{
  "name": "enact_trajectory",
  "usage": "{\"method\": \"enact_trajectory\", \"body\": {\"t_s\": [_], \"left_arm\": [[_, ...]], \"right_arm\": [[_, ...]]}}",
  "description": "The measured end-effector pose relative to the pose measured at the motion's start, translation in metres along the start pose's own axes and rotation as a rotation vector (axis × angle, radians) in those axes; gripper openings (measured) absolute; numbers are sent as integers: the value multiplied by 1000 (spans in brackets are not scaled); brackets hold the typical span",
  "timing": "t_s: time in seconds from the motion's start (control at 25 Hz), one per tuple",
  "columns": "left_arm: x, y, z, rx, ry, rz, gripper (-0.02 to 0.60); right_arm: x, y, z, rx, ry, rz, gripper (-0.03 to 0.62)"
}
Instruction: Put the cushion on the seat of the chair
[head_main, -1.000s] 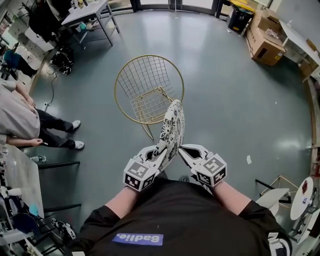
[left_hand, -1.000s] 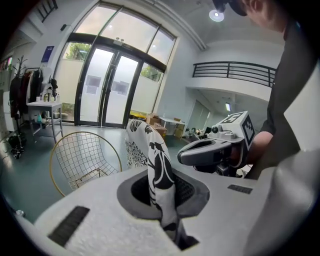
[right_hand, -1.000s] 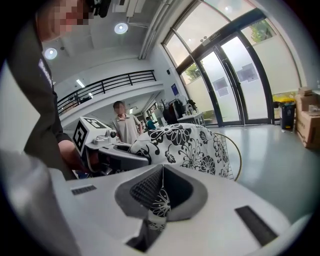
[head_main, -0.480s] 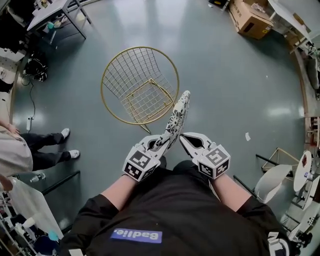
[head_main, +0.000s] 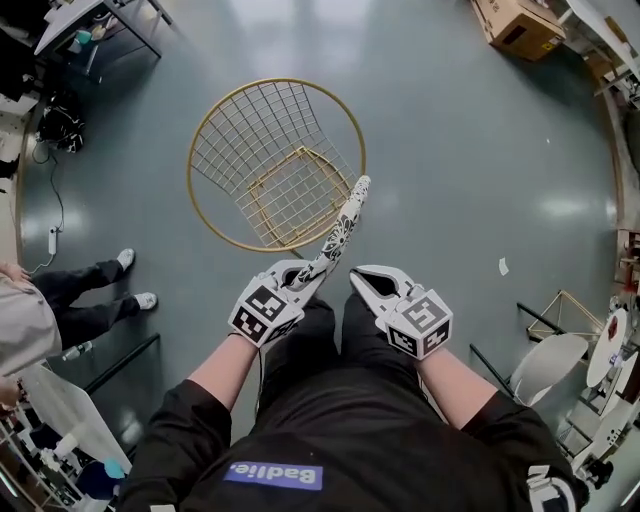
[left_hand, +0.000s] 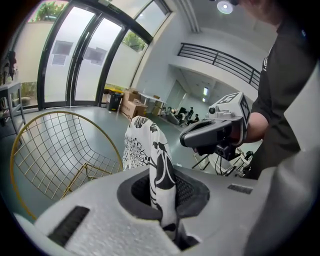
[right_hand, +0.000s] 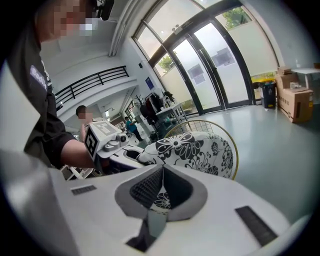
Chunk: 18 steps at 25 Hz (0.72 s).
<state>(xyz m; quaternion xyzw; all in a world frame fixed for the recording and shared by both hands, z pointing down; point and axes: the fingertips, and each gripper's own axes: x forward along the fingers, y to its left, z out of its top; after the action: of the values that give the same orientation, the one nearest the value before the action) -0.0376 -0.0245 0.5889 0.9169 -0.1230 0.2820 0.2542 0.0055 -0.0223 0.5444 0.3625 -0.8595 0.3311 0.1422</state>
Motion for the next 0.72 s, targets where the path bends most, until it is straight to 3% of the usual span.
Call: {"method": "enact_trajectory", "body": {"t_s": [0.32,0.72], "left_arm": [[19,61,-3,4,50,-49,26],[21,173,-10,59,113,80,26]], "right_arm": [[39,-46,-7,38,43,23,29],[76,-70,-15,67,73,37,29]]}}
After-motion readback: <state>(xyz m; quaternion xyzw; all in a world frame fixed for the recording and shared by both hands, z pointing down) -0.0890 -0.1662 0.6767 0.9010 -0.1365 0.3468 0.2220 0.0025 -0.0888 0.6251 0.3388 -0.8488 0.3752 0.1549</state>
